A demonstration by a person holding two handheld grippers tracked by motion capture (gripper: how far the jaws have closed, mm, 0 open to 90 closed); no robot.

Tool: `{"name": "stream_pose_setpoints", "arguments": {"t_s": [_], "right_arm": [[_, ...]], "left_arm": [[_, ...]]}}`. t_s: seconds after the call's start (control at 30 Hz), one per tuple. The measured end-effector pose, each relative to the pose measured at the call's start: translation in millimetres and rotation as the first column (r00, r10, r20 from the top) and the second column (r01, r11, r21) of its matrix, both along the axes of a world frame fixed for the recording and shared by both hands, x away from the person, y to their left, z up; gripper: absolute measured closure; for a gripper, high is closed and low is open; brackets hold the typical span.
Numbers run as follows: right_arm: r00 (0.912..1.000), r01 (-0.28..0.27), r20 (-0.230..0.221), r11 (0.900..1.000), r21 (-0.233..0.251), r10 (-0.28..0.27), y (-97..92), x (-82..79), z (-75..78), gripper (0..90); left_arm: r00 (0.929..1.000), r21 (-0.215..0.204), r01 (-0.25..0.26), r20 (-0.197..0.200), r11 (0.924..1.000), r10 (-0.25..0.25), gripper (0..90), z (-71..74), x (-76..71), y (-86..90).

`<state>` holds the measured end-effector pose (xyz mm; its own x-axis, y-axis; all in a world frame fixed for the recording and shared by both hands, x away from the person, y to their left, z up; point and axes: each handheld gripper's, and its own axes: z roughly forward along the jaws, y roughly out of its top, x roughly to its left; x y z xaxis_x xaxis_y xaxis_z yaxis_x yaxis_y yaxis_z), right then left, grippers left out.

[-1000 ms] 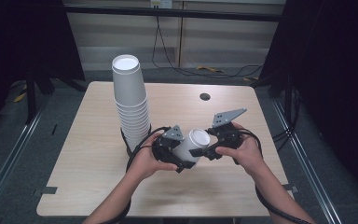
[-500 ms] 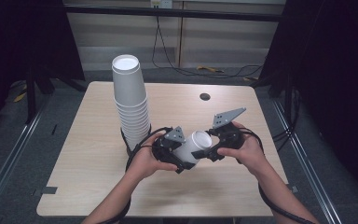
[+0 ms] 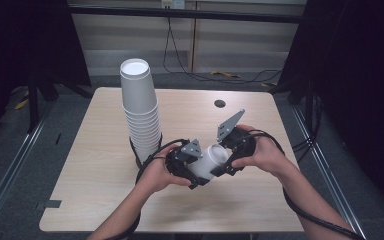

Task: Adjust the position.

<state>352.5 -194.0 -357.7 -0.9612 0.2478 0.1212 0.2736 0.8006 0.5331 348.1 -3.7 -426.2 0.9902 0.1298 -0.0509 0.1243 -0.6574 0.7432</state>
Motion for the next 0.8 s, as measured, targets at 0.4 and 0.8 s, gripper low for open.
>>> {"name": "stream_pose_setpoints", "arguments": {"t_s": [0.4, 0.8], "right_arm": [[0.9993, 0.016, -0.034, 0.9998, 0.013, -0.016, -1.2, 2.0, -4.2, 23.3], [0.9977, 0.067, -0.014, 0.9954, 0.069, -0.066, -21.0, -1.3, -8.9, 23.3]], "left_arm": [[0.9995, -0.037, 0.003, -0.032, 0.9993, -0.004, 10.8, -3.3, 3.3, 1.0], [0.9991, -0.131, -0.040, -0.021, 0.9906, 0.037, 0.5, 8.6, 6.7, 7.7]]}}
